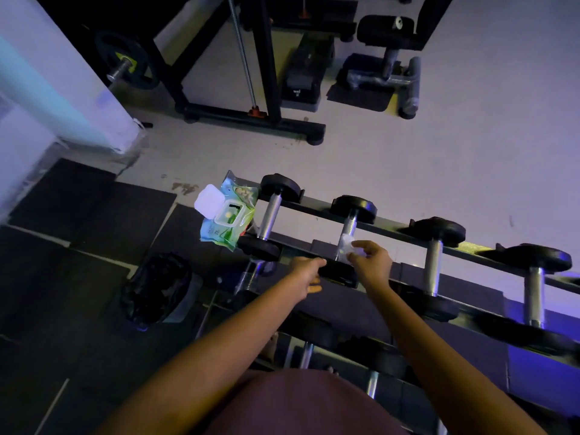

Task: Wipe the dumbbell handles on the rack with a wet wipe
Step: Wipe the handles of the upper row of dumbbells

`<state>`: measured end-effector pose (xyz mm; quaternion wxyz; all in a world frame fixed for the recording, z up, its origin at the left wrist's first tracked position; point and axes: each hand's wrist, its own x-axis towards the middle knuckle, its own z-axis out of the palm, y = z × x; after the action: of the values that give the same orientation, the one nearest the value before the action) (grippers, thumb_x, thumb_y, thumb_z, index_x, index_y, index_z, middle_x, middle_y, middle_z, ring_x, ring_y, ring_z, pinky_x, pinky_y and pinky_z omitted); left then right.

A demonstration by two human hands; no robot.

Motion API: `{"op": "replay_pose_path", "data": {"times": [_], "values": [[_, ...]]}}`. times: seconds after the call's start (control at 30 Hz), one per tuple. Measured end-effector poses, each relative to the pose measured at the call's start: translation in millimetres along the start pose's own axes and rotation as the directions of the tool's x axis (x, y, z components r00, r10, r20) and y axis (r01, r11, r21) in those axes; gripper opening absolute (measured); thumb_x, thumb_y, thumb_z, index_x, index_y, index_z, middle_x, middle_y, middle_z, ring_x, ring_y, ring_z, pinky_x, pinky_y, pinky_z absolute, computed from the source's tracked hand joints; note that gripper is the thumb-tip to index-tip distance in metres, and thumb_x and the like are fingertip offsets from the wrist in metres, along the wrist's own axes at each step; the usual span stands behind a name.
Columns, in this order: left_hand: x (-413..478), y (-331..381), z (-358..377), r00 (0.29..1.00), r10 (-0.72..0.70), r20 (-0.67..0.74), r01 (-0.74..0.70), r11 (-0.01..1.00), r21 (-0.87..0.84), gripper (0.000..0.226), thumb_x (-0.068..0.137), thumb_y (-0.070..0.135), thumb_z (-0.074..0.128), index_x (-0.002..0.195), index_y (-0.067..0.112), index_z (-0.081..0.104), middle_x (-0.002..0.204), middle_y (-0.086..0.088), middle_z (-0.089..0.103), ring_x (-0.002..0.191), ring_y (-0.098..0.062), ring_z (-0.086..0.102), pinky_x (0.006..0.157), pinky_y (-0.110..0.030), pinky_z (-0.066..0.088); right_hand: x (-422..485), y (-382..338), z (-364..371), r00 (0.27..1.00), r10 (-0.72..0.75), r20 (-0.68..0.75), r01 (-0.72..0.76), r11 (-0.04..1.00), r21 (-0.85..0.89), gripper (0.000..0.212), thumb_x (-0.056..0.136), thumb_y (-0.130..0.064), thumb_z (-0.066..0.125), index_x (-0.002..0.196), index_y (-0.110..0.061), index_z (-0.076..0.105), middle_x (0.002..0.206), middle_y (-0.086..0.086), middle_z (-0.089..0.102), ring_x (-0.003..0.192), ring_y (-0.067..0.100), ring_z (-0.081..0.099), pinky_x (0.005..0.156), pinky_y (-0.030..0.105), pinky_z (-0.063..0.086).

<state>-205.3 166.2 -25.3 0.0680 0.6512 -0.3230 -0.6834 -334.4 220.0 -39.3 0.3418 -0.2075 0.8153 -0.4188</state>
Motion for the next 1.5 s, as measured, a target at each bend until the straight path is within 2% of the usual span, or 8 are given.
{"op": "replay_pose_path", "data": {"times": [0.17,0.27,0.37,0.5,0.63,0.83,1.13,1.5], "values": [[12,-1,5,0.997,-0.072,0.033,0.074,0.993,-0.092,0.046,0.089,0.029,0.068,0.123,0.002,0.052,0.093,-0.011,0.059,0.07,-0.024,0.061,0.048,-0.034,0.056,12,7,14,0.999,-0.03,0.033,0.033,0.994,-0.106,0.018,0.082,-0.008,0.07,0.1,-0.011,0.071,0.104,0.009,0.065,0.087,0.022,0.063,0.072,0.028,0.051],[17,0,4,0.994,-0.087,0.059,0.096,0.978,-0.185,0.049,0.087,0.025,0.072,0.124,-0.001,0.053,0.1,-0.011,0.063,0.067,-0.025,0.064,0.045,-0.032,0.056,27,-3,15,0.998,-0.063,0.009,0.064,0.988,-0.141,0.015,0.084,-0.005,0.068,0.098,-0.009,0.071,0.095,0.01,0.067,0.077,0.021,0.064,0.072,0.033,0.056],[21,0,2,0.99,-0.11,0.088,0.127,0.97,-0.206,0.054,0.086,0.024,0.073,0.127,-0.003,0.05,0.114,-0.013,0.057,0.075,-0.027,0.064,0.046,-0.032,0.058,51,-25,12,0.992,-0.128,-0.008,0.123,0.965,-0.231,0.02,0.087,0.002,0.06,0.101,-0.007,0.071,0.085,0.006,0.061,0.071,0.016,0.056,0.062,0.016,0.039],[25,3,-4,0.981,-0.146,0.128,0.169,0.968,-0.187,0.059,0.082,0.023,0.076,0.128,-0.004,0.05,0.139,-0.016,0.048,0.09,-0.032,0.062,0.052,-0.034,0.059,76,-35,13,0.988,-0.147,-0.043,0.13,0.954,-0.27,0.024,0.082,0.0,0.057,0.097,-0.006,0.074,0.069,0.013,0.062,0.055,0.022,0.052,0.054,0.022,0.036],[28,7,-8,0.971,-0.171,0.165,0.193,0.972,-0.134,0.039,0.084,0.02,0.075,0.112,0.002,0.054,0.133,-0.014,0.048,0.098,-0.033,0.059,0.057,-0.035,0.06,63,-23,13,0.995,-0.103,0.012,0.102,0.953,-0.285,0.014,0.082,-0.003,0.063,0.09,-0.006,0.074,0.07,0.011,0.064,0.054,0.018,0.053,0.052,0.021,0.038],[32,3,-9,0.973,-0.166,0.16,0.19,0.971,-0.148,0.049,0.08,0.023,0.079,0.118,-0.001,0.06,0.133,-0.019,0.055,0.091,-0.032,0.065,0.059,-0.035,0.061,22,6,12,0.995,-0.05,0.09,0.076,0.948,-0.309,0.014,0.076,-0.005,0.073,0.09,-0.007,0.077,0.086,0.013,0.071,0.076,0.022,0.065,0.067,0.024,0.046],[29,2,-10,0.975,-0.131,0.178,0.152,0.983,-0.107,0.055,0.084,0.026,0.074,0.126,-0.001,0.052,0.142,-0.02,0.047,0.083,-0.029,0.064,0.062,-0.038,0.058,84,-49,12,0.997,-0.076,-0.028,0.063,0.945,-0.32,0.017,0.08,-0.002,0.064,0.091,-0.007,0.077,0.086,0.015,0.072,0.054,0.019,0.053,0.053,0.021,0.041],[28,-1,-13,0.924,-0.239,0.298,0.312,0.923,-0.226,0.033,0.085,0.029,0.072,0.104,0.004,0.061,0.106,-0.02,0.061,0.083,-0.029,0.063,0.065,-0.038,0.06,26,0,16,0.999,0.029,0.04,-0.017,0.961,-0.277,0.011,0.078,-0.005,0.07,0.083,-0.013,0.076,0.089,0.013,0.07,0.081,0.024,0.064,0.07,0.028,0.05]]}}
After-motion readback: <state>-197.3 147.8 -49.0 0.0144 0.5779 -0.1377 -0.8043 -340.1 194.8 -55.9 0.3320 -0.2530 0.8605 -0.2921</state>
